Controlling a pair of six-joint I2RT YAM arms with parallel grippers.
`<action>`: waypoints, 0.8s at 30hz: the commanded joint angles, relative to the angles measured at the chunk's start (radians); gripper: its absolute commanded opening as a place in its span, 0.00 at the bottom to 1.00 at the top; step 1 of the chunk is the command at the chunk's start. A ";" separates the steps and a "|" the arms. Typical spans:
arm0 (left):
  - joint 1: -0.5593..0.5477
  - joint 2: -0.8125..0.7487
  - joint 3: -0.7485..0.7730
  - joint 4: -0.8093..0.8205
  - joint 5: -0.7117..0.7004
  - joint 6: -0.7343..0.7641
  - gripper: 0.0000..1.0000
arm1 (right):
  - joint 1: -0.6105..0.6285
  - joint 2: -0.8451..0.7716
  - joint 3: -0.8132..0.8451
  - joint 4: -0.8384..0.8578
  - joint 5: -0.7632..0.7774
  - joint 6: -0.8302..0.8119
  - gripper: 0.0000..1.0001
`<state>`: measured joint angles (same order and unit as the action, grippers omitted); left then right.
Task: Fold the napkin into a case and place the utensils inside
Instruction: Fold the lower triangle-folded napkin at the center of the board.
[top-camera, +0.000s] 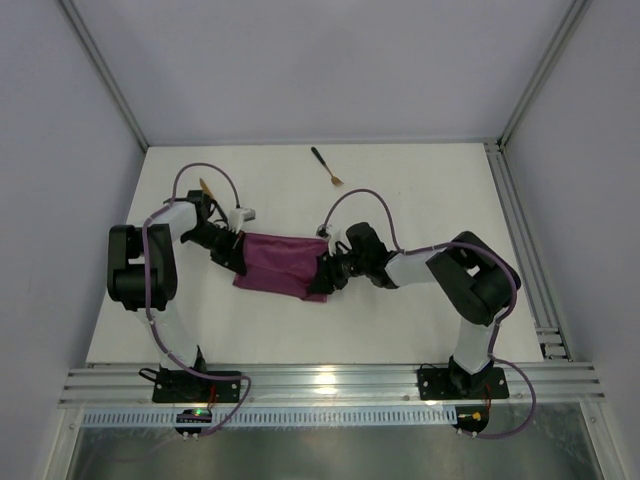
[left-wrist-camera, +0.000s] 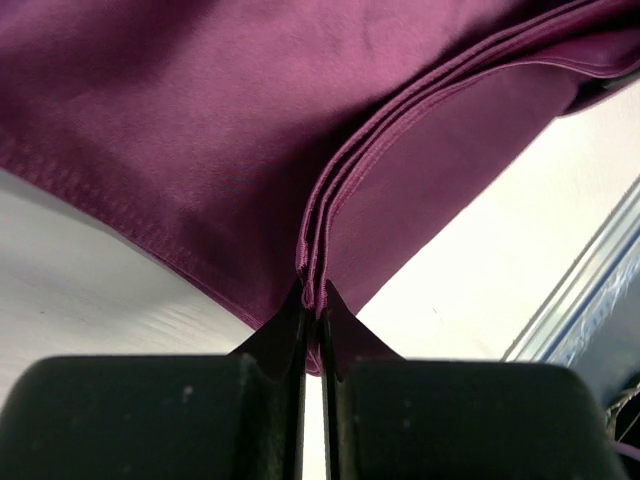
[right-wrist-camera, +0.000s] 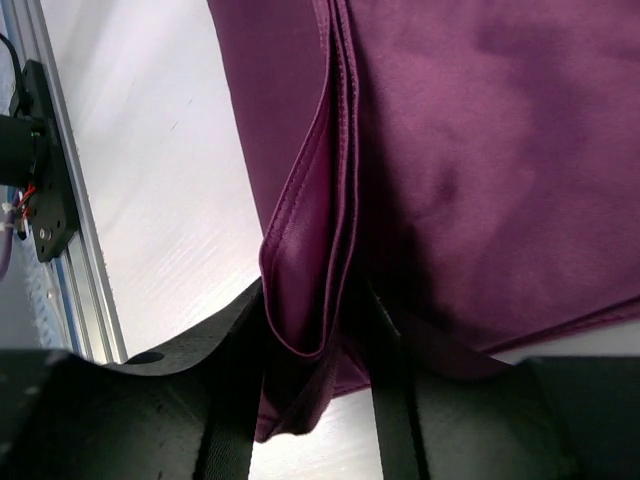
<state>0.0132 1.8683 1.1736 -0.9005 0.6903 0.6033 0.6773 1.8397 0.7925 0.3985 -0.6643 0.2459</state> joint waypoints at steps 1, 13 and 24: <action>-0.002 -0.001 0.015 0.090 -0.041 -0.082 0.00 | -0.038 -0.017 0.019 0.056 0.012 0.056 0.46; -0.001 -0.008 0.017 0.109 -0.080 -0.088 0.00 | -0.076 -0.028 0.048 0.030 0.078 0.119 0.43; -0.002 -0.024 0.014 0.118 -0.091 -0.086 0.00 | -0.081 0.021 0.099 -0.026 0.123 0.168 0.42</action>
<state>0.0132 1.8687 1.1740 -0.8124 0.6044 0.5255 0.6018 1.8446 0.8516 0.3882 -0.5709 0.3996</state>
